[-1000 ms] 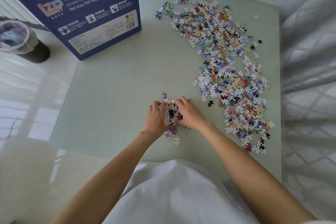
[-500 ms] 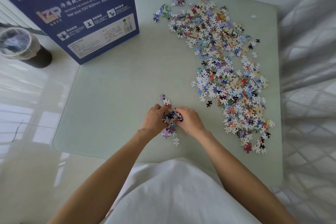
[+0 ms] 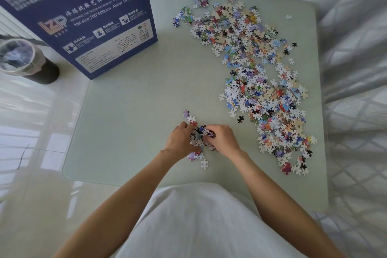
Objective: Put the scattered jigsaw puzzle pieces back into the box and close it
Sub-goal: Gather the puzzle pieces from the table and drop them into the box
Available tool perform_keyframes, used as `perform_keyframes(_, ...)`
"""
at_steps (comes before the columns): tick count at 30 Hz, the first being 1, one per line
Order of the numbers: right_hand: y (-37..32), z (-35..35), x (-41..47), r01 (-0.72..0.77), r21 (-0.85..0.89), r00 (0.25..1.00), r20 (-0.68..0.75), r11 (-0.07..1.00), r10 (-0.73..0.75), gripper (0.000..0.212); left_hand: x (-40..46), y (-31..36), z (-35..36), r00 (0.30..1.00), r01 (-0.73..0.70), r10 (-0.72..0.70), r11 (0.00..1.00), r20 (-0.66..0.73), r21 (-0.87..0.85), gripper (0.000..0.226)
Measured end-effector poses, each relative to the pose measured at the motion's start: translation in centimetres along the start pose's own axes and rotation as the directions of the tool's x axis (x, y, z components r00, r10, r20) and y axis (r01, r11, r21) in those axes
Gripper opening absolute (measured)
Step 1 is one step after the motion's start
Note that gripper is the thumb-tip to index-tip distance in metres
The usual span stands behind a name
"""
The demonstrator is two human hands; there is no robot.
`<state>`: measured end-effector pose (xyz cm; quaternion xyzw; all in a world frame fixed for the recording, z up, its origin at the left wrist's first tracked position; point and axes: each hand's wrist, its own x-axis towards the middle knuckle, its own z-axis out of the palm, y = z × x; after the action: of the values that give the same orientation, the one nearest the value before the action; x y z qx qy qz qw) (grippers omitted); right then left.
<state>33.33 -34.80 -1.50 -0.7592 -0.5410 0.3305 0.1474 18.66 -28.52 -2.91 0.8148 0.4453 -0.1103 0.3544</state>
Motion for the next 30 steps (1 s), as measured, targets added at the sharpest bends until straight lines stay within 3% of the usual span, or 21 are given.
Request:
perform_keyframes(5, 0.9, -0.6, -0.4, -0.058, 0.014, 0.998, -0.034, 0.998, 0.059, 0.021, 0.1, -0.2, 0.0, 0.998, 0.005, -0.010, 0.997, -0.068, -0.078, 0.037)
perform_keyframes(12, 0.4, -1.9, -0.5, -0.124, 0.053, 0.991, -0.051, 0.991, 0.126, 0.039, -0.2, -2.1, -1.8, 0.988, -0.007, -0.025, 0.979, -0.151, -0.206, 0.028)
perform_keyframes(16, -0.8, -3.3, -0.3, -0.099, 0.059, 0.995, -0.026, 0.993, 0.100, 0.042, -1.1, -2.7, -4.4, 0.956, -0.109, 0.036, 0.965, -0.291, -0.239, 0.023)
perform_keyframes(23, -8.3, -11.0, 4.2, -0.018, 0.386, 0.996, 0.085, 0.922, -0.016, 0.053, -3.5, -1.3, -17.4, 0.754, -0.361, 0.215, 0.925, -0.620, -0.118, 0.017)
perform_keyframes(27, -15.2, -16.8, 7.2, 0.154, 0.461, 0.979, 0.049, 0.874, -0.199, 0.033, -4.5, -0.7, -26.9, 0.591, -0.386, 0.267, 0.922, -0.761, 0.024, 0.021)
perform_keyframes(30, -20.6, -20.9, 9.9, 0.293, 0.480, 0.947, -0.024, 0.827, -0.321, 0.030, -5.1, -0.5, -33.8, 0.440, -0.331, 0.286, 0.933, -0.851, 0.142, 0.022)
